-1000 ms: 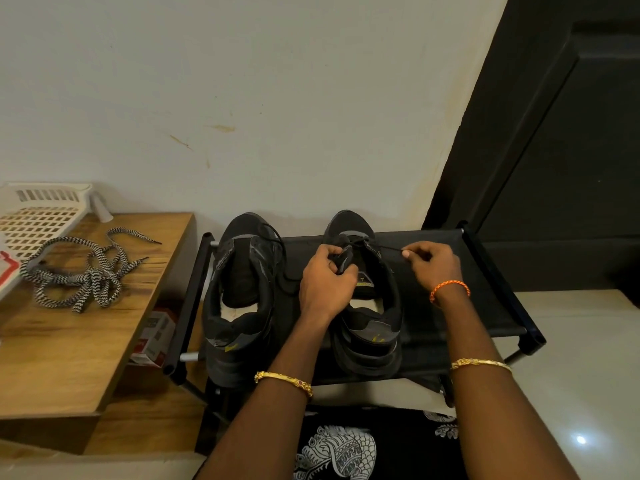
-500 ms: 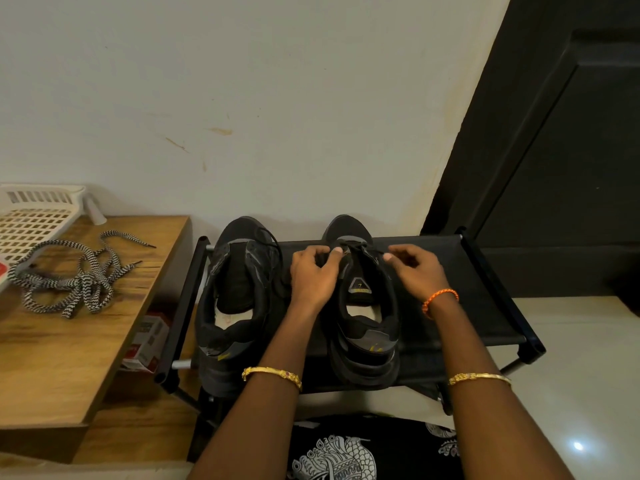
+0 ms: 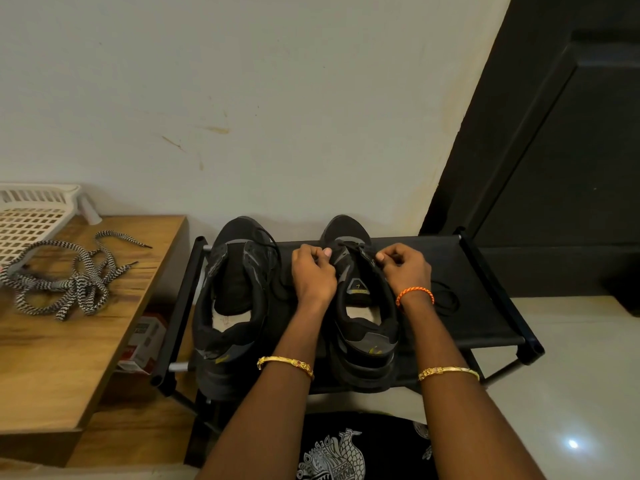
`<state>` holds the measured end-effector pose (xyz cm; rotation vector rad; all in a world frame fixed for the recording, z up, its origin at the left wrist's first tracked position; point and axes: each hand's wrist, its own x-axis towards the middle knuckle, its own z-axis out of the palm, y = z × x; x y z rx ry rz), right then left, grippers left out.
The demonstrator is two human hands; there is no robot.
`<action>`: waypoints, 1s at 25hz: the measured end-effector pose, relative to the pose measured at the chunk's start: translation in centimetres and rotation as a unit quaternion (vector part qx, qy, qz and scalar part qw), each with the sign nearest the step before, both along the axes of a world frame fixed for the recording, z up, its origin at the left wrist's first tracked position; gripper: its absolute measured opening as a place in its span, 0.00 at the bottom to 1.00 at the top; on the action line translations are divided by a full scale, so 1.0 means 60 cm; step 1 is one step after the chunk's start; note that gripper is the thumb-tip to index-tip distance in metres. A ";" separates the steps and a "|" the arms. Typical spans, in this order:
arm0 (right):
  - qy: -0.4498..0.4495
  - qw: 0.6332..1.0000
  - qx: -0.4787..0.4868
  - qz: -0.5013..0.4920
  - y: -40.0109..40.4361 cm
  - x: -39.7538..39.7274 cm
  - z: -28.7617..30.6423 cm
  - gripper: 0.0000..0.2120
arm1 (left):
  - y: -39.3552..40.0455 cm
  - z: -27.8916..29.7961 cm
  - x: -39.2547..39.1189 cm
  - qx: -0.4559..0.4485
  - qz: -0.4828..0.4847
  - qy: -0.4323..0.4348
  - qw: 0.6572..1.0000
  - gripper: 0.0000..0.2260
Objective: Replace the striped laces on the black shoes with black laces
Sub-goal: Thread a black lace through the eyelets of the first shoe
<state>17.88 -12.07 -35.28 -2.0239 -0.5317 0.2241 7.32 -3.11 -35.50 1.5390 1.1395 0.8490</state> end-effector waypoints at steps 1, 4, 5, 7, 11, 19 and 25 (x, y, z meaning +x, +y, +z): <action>0.004 1.000 0.001 0.004 -0.002 -0.001 0.001 0.07 | 0.000 0.001 -0.002 -0.001 -0.003 0.005 1.000 0.12; 0.045 0.999 -0.007 0.015 -0.013 -0.006 0.018 0.05 | 0.000 0.007 -0.011 -0.015 -0.034 0.010 0.999 0.06; 0.080 0.997 0.010 0.014 -0.021 -0.006 0.032 0.04 | -0.003 0.017 -0.015 -0.008 -0.044 0.002 0.999 0.04; 0.181 0.978 0.104 0.026 -0.041 -0.008 0.080 0.06 | -0.010 0.046 -0.027 0.025 -0.061 -0.041 0.997 0.06; 0.278 0.905 0.276 0.164 -0.076 -0.031 0.183 0.15 | -0.057 0.120 -0.031 -0.056 -0.225 -0.165 0.959 0.06; 0.214 0.922 0.311 0.090 -0.075 -0.041 0.170 0.08 | -0.053 0.138 -0.066 -0.069 -0.303 -0.099 0.945 0.11; 0.217 0.931 0.293 -0.029 -0.094 0.009 0.117 0.08 | 0.015 0.126 -0.122 -0.062 -0.231 -0.069 0.968 0.07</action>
